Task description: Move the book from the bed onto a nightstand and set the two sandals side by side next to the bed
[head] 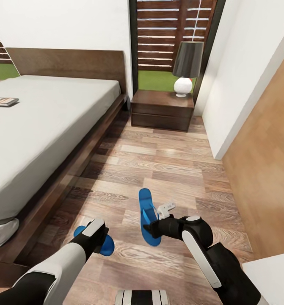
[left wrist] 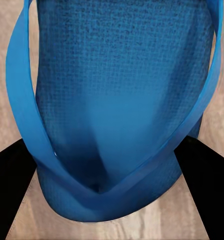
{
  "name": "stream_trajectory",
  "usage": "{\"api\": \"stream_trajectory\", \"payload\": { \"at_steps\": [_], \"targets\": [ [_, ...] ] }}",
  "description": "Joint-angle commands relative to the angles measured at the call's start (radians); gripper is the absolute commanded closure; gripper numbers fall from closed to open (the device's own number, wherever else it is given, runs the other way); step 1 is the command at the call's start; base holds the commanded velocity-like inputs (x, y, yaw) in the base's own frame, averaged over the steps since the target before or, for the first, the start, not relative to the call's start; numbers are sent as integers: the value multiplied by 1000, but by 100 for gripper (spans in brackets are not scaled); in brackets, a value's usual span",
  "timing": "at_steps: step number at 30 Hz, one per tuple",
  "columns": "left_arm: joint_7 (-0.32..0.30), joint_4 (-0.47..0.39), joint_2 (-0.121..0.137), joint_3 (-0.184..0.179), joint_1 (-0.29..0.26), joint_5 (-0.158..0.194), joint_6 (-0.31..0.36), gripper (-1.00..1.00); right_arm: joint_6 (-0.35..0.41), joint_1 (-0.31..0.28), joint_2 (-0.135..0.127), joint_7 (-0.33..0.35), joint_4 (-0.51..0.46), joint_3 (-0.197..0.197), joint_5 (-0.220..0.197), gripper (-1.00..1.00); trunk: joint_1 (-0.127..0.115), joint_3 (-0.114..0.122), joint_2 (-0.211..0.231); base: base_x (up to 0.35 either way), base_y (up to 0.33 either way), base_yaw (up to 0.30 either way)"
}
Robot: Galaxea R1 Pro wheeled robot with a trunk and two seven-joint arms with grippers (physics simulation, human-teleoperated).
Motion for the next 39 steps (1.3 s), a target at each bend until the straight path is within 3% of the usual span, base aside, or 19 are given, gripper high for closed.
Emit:
{"api": "stream_trajectory", "payload": {
  "at_steps": [1,11,21,25,39],
  "targets": [
    [5,-1,2,-9,0,9,-4,100,3,-1,-1,0,-1,1,0,100,0,-5,-1,0,0,0],
    [5,-2,10,-9,0,8,-3,100,3,-1,2,0,-1,-3,1,100,5,-43,-3,0,0,0],
    [70,-17,10,-12,4,8,-33,100,3,-1,2,2,-1,-6,1,100,5,-43,-3,1,0,0],
    [65,-19,10,-17,33,0,-70,100,3,-1,0,3,-1,-9,1,100,5,-43,-3,156,0,0],
    [43,-20,10,-23,39,-10,-74,100,3,-1,0,2,-1,-9,1,100,5,-43,-3,249,0,0]
  ]
}}
